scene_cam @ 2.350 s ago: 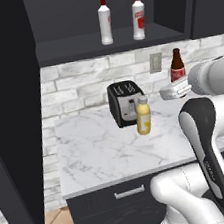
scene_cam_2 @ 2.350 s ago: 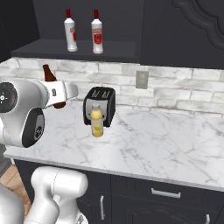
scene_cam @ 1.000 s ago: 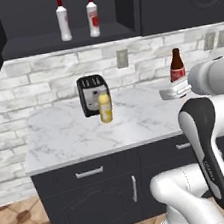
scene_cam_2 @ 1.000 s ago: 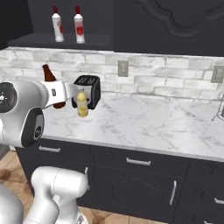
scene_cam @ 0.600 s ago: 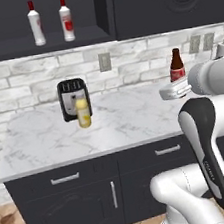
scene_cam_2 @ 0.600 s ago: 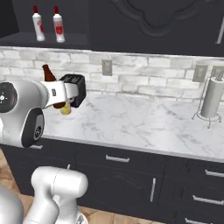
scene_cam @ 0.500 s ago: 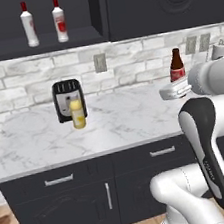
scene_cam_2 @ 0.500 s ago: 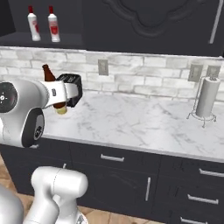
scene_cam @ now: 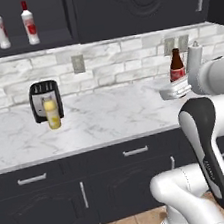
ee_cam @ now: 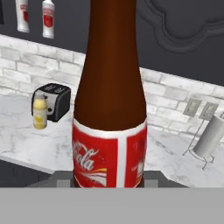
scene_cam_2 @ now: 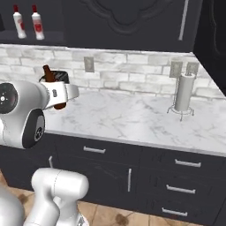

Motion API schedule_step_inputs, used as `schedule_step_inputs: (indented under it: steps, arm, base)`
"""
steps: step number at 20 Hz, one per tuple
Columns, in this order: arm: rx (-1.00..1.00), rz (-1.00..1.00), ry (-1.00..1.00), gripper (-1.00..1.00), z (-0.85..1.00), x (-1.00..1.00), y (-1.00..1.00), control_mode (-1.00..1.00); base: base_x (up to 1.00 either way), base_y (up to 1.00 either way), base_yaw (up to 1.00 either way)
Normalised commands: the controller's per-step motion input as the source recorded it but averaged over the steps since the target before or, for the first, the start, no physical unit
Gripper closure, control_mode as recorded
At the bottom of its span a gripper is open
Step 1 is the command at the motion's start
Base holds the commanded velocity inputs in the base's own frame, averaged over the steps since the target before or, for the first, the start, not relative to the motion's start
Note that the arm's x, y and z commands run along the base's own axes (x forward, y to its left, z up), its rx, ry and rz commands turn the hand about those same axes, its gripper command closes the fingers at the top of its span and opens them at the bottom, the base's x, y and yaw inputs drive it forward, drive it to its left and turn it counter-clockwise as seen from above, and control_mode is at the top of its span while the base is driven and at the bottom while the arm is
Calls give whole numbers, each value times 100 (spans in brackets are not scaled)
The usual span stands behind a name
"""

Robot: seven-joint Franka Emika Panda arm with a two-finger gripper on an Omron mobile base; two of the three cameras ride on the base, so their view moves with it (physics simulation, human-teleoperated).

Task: Sort all alcoholic drinks to one cabinet, and non-alcoholic drinks to the other.

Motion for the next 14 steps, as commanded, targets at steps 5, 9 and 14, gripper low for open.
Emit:
schedule_step_inputs:
  steps: [5, 9, 14]
  arm:
    - [0, 0, 0, 100, 0, 0, 0, 100]
    - [0, 0, 0, 100, 0, 0, 0, 100]
    - [0, 0, 0, 100, 0, 0, 0, 100]
  base:
    - [-43, -51, 0]
    - [-31, -55, 0]
    - [-25, -55, 0]
